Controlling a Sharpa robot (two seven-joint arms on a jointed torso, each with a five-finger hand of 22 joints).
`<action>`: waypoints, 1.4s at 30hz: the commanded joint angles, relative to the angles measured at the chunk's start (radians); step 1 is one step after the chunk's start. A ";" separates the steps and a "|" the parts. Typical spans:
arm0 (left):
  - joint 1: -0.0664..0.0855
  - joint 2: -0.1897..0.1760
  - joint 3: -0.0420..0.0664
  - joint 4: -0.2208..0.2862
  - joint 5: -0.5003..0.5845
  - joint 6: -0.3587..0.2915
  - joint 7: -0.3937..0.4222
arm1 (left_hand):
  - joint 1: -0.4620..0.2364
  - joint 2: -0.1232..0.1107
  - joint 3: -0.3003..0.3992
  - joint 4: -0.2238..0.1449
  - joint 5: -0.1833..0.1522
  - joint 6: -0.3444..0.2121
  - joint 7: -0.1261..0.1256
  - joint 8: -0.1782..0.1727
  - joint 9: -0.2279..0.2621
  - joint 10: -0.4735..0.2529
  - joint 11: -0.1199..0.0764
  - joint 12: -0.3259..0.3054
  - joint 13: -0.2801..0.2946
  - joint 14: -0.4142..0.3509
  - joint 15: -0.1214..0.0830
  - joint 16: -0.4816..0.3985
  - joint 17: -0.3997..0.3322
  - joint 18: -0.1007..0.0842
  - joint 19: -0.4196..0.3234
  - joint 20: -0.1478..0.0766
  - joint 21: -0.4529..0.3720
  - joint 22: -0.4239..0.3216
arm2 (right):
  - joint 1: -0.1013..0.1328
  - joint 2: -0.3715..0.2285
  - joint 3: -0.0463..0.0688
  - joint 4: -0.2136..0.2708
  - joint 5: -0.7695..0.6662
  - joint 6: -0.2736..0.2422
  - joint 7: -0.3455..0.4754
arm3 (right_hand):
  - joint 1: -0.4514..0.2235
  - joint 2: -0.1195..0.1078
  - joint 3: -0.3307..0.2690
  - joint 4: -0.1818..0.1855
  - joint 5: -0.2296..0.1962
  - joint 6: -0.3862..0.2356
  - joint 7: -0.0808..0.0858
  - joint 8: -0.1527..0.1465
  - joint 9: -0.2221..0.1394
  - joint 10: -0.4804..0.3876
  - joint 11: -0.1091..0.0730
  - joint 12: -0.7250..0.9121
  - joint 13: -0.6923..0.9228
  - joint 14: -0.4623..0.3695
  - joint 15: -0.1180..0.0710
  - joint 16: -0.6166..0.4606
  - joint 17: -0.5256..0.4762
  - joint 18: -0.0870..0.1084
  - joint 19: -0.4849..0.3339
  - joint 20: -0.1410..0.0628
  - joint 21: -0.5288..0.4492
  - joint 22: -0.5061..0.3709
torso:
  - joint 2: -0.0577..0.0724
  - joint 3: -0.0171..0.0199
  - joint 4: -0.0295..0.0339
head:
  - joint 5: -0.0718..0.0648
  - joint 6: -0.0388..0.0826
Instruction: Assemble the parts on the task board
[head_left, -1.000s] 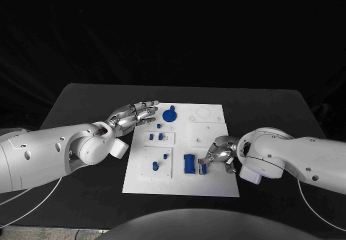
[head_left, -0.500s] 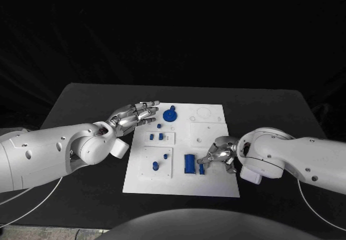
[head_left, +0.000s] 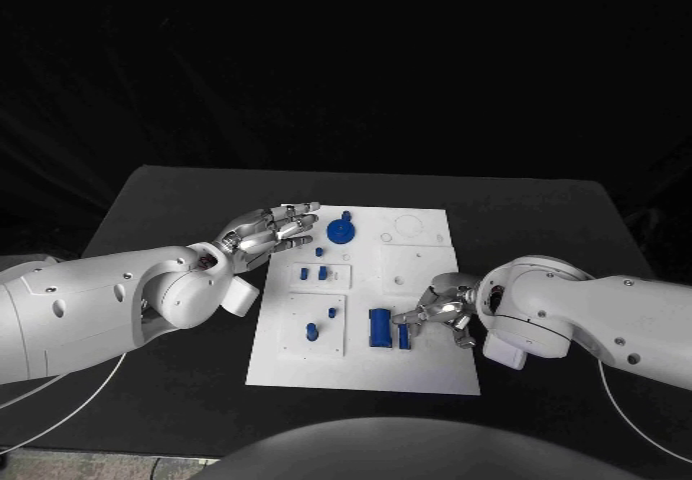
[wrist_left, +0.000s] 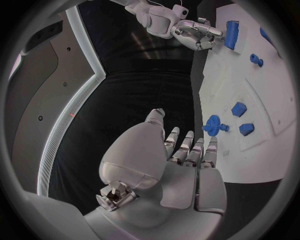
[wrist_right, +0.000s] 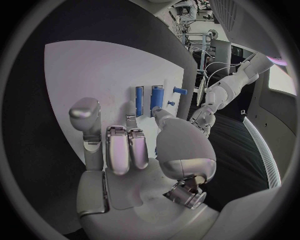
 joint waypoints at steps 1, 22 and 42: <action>-0.001 -0.003 0.000 0.008 -0.009 0.016 0.033 | 0.008 -0.002 0.000 -0.005 0.005 0.001 0.001 0.003 0.001 -0.001 0.007 -0.003 0.000 0.008 0.003 0.004 0.002 -0.008 0.007 0.001 0.005 0.000 | 0.001 -0.019 0.002 0.014 -0.007 -0.062 0.048 | -0.030 0.009 -0.016 0.040 -0.007 0.016 -0.002 0.014 0.008 0.107 -0.003 0.004 0.263 0.072 -0.008 0.004 0.081 0.020 0.001 -0.004 -0.004 0.093 | -0.002 0.0005 0.0010 | 0.001 0.000; 0.019 -0.039 0.003 0.054 -0.081 -0.106 0.196 | -0.069 -0.017 -0.059 0.077 -0.109 0.052 -0.003 0.018 0.005 0.026 -0.017 0.010 0.001 -0.004 -0.043 -0.003 -0.001 0.001 -0.009 -0.005 -0.001 -0.022 | 0.135 -0.083 -0.001 -0.037 0.515 -0.330 0.673 | -0.135 0.175 -0.355 0.103 0.003 -0.030 0.064 0.024 0.020 -0.497 0.088 -0.909 -0.491 -0.282 0.096 -0.942 -0.885 0.063 -0.341 0.102 -0.692 -0.302 | -0.070 0.0029 -0.0173 | 0.010 0.000; 0.006 0.022 0.006 0.009 -0.137 -0.220 0.249 | -0.600 -0.084 -0.020 -0.024 -0.368 -0.141 -0.094 -0.068 -0.044 -0.112 -0.200 -0.214 -0.047 -0.097 -0.238 -0.077 -0.025 0.027 -0.104 -0.141 -0.050 -0.139 | 0.049 -0.037 -0.003 -0.169 0.649 -0.220 0.889 | -0.489 0.117 -0.330 -0.055 -0.160 -0.787 -0.051 -0.392 -0.472 -1.371 0.021 -1.493 -1.209 -1.377 0.177 -1.486 -1.308 -0.108 -1.450 0.102 -0.755 -1.307 | -0.068 0.0034 -0.0133 | 0.017 0.005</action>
